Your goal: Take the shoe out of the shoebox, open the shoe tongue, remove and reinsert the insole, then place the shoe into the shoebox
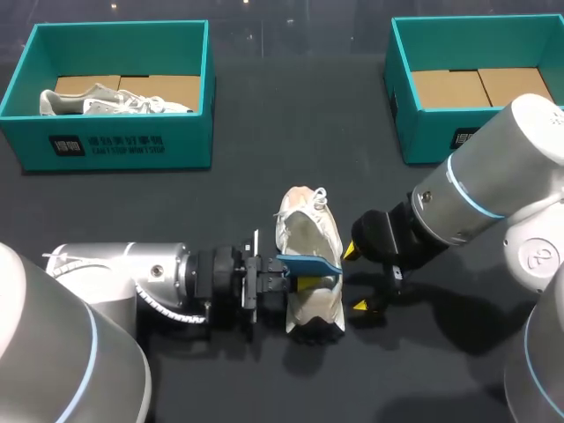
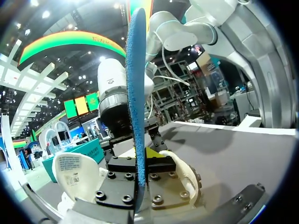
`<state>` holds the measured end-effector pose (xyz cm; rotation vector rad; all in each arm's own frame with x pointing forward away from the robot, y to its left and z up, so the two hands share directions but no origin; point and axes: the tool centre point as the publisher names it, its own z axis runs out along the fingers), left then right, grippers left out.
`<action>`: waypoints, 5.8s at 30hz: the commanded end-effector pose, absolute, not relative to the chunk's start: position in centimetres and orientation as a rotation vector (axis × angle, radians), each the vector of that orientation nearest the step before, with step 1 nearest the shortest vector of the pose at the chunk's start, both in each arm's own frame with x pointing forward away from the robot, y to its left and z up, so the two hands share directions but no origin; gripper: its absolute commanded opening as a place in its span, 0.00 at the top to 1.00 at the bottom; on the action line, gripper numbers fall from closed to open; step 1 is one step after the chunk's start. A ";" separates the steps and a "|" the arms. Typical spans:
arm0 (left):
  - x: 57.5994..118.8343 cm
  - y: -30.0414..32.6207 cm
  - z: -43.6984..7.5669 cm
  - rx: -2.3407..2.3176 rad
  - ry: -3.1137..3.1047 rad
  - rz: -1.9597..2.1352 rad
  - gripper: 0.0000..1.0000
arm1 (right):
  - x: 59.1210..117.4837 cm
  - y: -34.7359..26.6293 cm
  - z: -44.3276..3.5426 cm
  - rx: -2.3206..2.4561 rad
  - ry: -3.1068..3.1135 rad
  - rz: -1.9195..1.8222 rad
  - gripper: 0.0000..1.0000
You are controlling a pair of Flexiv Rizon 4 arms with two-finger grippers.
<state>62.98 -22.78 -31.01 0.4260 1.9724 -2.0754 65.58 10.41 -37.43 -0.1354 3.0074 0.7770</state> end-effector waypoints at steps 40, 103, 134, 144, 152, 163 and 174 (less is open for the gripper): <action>66.7 -22.6 -35.1 0.359 2.081 -1.943 0.76 | 65.5 10.5 -37.5 -0.134 3.006 0.775 0.00; 65.9 -22.1 -34.5 0.592 2.153 -1.640 1.00 | 65.5 10.5 -37.5 -0.134 3.006 0.775 0.00; 63.9 -22.3 -30.7 0.623 2.034 -1.785 0.75 | 65.5 10.5 -37.5 -0.134 3.006 0.775 0.00; 63.2 -22.9 -30.2 0.663 2.035 -1.779 1.00 | 65.5 10.5 -37.5 -0.134 3.006 0.775 0.00; 64.7 -23.1 -33.3 0.631 2.078 -1.696 1.00 | 65.5 10.5 -37.5 -0.134 3.006 0.775 0.00; 67.1 -22.2 -36.1 0.497 2.122 -1.679 1.00 | 65.5 10.5 -37.5 -0.134 3.006 0.775 0.00; 65.9 -21.5 -34.0 0.498 2.084 -1.748 0.72 | 65.5 10.5 -37.5 -0.134 3.006 0.775 0.00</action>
